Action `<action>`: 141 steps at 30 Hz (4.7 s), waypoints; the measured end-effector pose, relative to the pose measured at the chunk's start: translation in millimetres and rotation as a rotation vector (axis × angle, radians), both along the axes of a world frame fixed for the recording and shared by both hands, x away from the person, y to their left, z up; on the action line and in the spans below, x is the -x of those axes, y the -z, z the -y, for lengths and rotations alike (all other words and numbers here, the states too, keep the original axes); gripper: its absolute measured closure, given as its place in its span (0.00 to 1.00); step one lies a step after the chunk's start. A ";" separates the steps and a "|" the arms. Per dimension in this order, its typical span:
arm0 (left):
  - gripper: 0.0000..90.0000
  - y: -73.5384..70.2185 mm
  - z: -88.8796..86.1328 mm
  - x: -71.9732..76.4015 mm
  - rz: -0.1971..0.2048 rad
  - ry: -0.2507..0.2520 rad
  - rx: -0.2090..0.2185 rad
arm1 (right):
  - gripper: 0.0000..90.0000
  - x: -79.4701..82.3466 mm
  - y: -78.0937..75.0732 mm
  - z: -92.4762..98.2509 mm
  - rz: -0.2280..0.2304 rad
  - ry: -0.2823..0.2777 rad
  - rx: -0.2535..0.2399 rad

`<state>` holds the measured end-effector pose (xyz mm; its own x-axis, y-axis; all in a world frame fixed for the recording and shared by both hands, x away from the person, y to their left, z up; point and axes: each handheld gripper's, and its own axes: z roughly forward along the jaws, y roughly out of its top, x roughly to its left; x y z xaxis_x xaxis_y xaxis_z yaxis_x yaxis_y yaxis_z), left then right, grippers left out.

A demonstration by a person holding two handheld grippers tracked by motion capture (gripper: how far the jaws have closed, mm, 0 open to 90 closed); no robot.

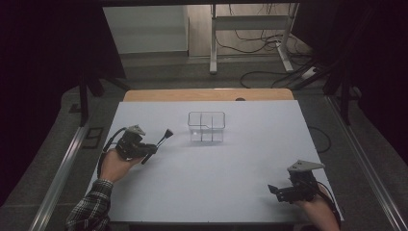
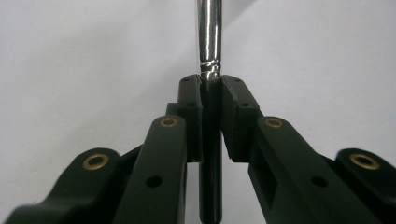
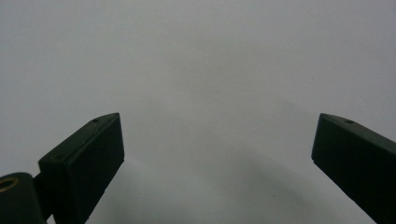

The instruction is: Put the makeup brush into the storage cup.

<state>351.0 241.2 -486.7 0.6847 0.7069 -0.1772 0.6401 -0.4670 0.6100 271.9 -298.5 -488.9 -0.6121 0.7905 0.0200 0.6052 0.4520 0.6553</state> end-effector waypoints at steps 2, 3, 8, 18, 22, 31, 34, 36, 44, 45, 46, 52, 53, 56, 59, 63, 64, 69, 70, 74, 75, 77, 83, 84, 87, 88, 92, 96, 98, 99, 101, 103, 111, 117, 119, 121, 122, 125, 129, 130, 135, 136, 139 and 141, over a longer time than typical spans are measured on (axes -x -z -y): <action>0.88 -0.8 0.5 1.1 0.007 0.009 0.005 | 0.03 0.1 0.0 -0.1 -0.002 0.000 0.001; 0.88 -3.4 2.9 6.0 0.013 0.010 0.016 | 0.03 0.2 -0.1 -0.2 -0.001 -0.001 0.002; 0.88 -7.0 6.1 14.3 0.022 0.022 0.030 | 0.03 0.3 -0.1 -0.4 -0.001 -0.001 0.002; 0.88 -11.8 12.0 30.8 0.030 0.034 0.087 | 0.02 0.5 -0.1 -0.9 -0.001 0.001 0.005; 0.88 -12.6 15.7 34.5 0.030 0.042 0.089 | 0.02 0.5 -0.1 -0.8 -0.001 0.001 0.005; 0.88 -15.5 23.4 46.0 0.035 0.060 0.116 | 0.03 0.4 -0.2 -0.6 0.002 0.005 -0.001; 0.88 -16.9 25.7 50.1 0.040 0.064 0.124 | 0.02 0.4 -0.5 -0.4 0.002 0.007 -0.006; 0.88 -17.6 27.8 53.0 0.040 0.069 0.128 | 0.02 0.4 -0.7 -0.3 0.005 0.007 -0.008; 0.88 -17.6 32.2 58.7 0.042 0.073 0.131 | 0.02 0.4 -0.8 -0.3 0.007 0.009 -0.013; 0.88 -18.2 32.8 60.4 0.043 0.077 0.134 | 0.02 0.4 -0.8 -0.3 0.008 0.009 -0.012; 0.88 -18.5 33.3 61.5 0.044 0.077 0.134 | 0.02 0.4 -0.9 -0.3 0.008 0.009 -0.013; 0.88 -19.2 36.6 66.8 0.043 0.081 0.143 | 0.02 0.4 -0.8 -0.5 0.009 0.009 -0.014; 0.88 -19.2 37.1 67.4 0.044 0.083 0.143 | 0.02 0.4 -0.9 -0.5 0.009 0.010 -0.014; 0.88 -19.8 38.4 70.4 0.045 0.082 0.145 | 0.02 0.5 -1.0 -0.4 0.009 0.010 -0.015; 0.88 -19.9 39.4 74.5 0.044 0.079 0.160 | 0.02 0.5 -1.3 -0.2 0.010 0.012 -0.020; 0.88 -20.5 41.0 79.3 0.045 0.083 0.172 | 0.02 0.4 -1.4 0.0 0.012 0.013 -0.027; 0.88 -20.5 42.7 81.9 0.041 0.087 0.181 | 0.02 0.3 -1.5 0.0 0.014 0.014 -0.031; 0.88 -19.5 47.4 83.8 0.036 0.101 0.185 | 0.02 0.4 -2.2 -1.0 0.018 0.013 -0.037; 0.88 -19.5 47.4 83.8 0.036 0.101 0.185 | 0.02 0.4 -2.2 -1.0 0.018 0.013 -0.037; 0.88 -19.1 52.1 79.6 0.042 0.122 0.190 | 0.00 0.2 -3.8 -3.8 0.023 0.002 -0.065; 0.88 -19.1 52.1 79.6 0.042 0.122 0.190 | 0.00 0.2 -3.8 -3.8 0.023 0.002 -0.065; 0.88 -18.4 55.1 78.1 0.045 0.131 0.191 | 0.00 0.2 -6.8 -6.9 0.035 -0.009 -0.113; 0.88 -17.0 62.8 77.6 0.047 0.152 0.194 | 0.00 -1.4 -10.8 -20.5 0.040 -0.043 -0.196; 0.88 -16.8 64.0 77.6 0.048 0.155 0.196 | 0.00 -1.5 -11.0 -22.4 0.040 -0.049 -0.200; 0.88 -16.2 66.4 77.4 0.050 0.158 0.199 | 0.00 -2.4 -11.0 -30.0 0.035 -0.064 -0.218; 0.88 -16.2 66.4 77.4 0.050 0.158 0.199 | 0.00 -2.4 -11.0 -30.0 0.035 -0.064 -0.218; 0.88 -15.7 69.2 77.5 0.054 0.161 0.205 | 0.00 -3.1 -11.3 -36.9 0.027 -0.071 -0.236; 0.88 -15.5 72.3 77.3 0.052 0.166 0.213 | 0.00 -4.6 -11.6 -42.9 0.020 -0.063 -0.264; 0.88 -15.4 74.8 77.5 0.055 0.170 0.216 | 0.00 -5.3 -11.3 -48.3 0.021 -0.074 -0.279; 0.88 -15.4 75.6 77.4 0.054 0.171 0.218 | 0.00 -5.1 -11.7 -50.5 0.020 -0.075 -0.281; 0.88 -15.2 77.2 77.5 0.055 0.172 0.222 | 0.00 -5.1 -12.5 -54.5 0.029 -0.086 -0.289; 0.88 -15.3 79.0 77.6 0.056 0.175 0.225 | 0.00 -5.2 -13.3 -58.2 0.043 -0.087 -0.296; 0.88 -15.8 85.5 77.0 0.060 0.189 0.230 | 0.00 -8.0 -14.0 -74.4 0.011 -0.102 -0.344; 0.88 -15.6 91.2 77.5 0.064 0.199 0.230 | 0.00 -6.7 -13.1 -94.8 -0.008 -0.139 -0.368; 0.88 -15.6 93.1 77.8 0.066 0.202 0.232 | 0.00 -6.4 -13.7 -100.1 -0.011 -0.150 -0.377; 0.88 -15.6 94.5 78.1 0.068 0.203 0.234 | 0.00 -6.7 -13.9 -104.5 -0.013 -0.157 -0.387; 0.88 -15.6 95.2 78.1 0.068 0.204 0.236 | 0.00 -6.8 -14.1 -105.9 -0.017 -0.160 -0.390; 0.88 -15.4 97.6 78.4 0.069 0.207 0.241 | 0.00 -7.2 -14.6 -112.1 -0.019 -0.172 -0.388; 0.88 -14.8 101.5 78.9 0.071 0.214 0.245 | 0.00 -8.0 -15.6 -119.2 -0.036 -0.186 -0.408; 0.88 -14.8 102.2 79.1 0.072 0.215 0.244 | 0.00 -8.2 -15.9 -121.2 -0.042 -0.192 -0.416; 0.88 -14.4 106.2 79.8 0.076 0.221 0.249 | 0.00 -9.8 -15.9 -128.5 -0.053 -0.194 -0.434; 0.88 -14.1 107.8 80.0 0.077 0.223 0.251 | 0.00 -10.2 -15.8 -129.4 -0.053 -0.196 -0.438; 0.88 -13.7 110.8 80.6 0.078 0.228 0.250 | 0.00 -10.8 -16.7 -132.6 -0.060 -0.194 -0.455; 0.88 -13.2 113.0 81.1 0.079 0.232 0.247 | 0.00 -11.2 -17.6 -135.1 -0.065 -0.196 -0.463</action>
